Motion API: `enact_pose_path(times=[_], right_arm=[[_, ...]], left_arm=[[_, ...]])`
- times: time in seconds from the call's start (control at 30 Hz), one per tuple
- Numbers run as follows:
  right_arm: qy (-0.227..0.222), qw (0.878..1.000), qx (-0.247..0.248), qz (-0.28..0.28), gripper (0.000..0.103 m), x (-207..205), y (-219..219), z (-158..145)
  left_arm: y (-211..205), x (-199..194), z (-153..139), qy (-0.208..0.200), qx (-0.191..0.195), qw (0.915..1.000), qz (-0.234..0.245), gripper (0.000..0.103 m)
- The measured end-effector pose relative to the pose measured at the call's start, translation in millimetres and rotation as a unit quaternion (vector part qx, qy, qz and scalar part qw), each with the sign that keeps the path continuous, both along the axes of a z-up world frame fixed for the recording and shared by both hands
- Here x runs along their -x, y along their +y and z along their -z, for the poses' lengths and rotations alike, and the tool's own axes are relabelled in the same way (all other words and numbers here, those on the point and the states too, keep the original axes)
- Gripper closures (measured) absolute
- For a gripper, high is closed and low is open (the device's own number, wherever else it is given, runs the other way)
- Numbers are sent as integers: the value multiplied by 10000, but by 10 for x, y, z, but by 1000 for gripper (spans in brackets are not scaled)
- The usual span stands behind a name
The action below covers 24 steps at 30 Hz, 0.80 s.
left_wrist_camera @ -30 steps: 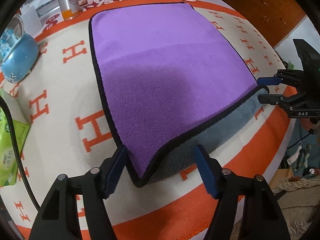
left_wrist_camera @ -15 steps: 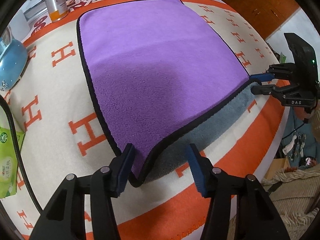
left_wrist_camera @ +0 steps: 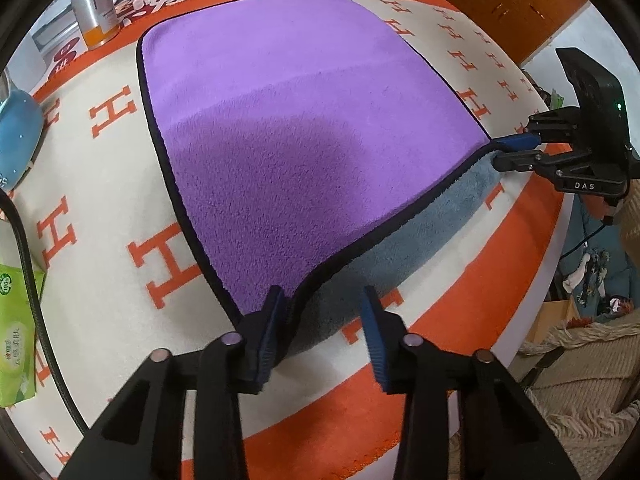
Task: Fold towel
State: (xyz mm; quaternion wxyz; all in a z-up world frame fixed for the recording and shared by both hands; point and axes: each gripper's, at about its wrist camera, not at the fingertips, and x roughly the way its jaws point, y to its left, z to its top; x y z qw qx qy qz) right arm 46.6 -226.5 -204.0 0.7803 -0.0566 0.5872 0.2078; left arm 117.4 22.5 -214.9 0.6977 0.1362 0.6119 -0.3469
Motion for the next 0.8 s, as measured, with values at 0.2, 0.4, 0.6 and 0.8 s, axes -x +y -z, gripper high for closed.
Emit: enact_pose_path(times=[0.2,0.4,0.6,0.8], right_arm=[[-65,9999,98,-7,93,32,3,-11],[-157,9998,143,66,97,60,11,-36],[-482,9983,143,300,98,-53,-9,-211],[-1021,9931,200,540,98,-394,-12,-501]], left_arm=[[52,7,34,-123,-202,9995,-207,94],[32,62,5,-279,-331,9986,-292,97],[-12,-62,-146,-611,-504,9955,-513,98],[-70,-388,-372,-1052,-649,9882,-899,98]])
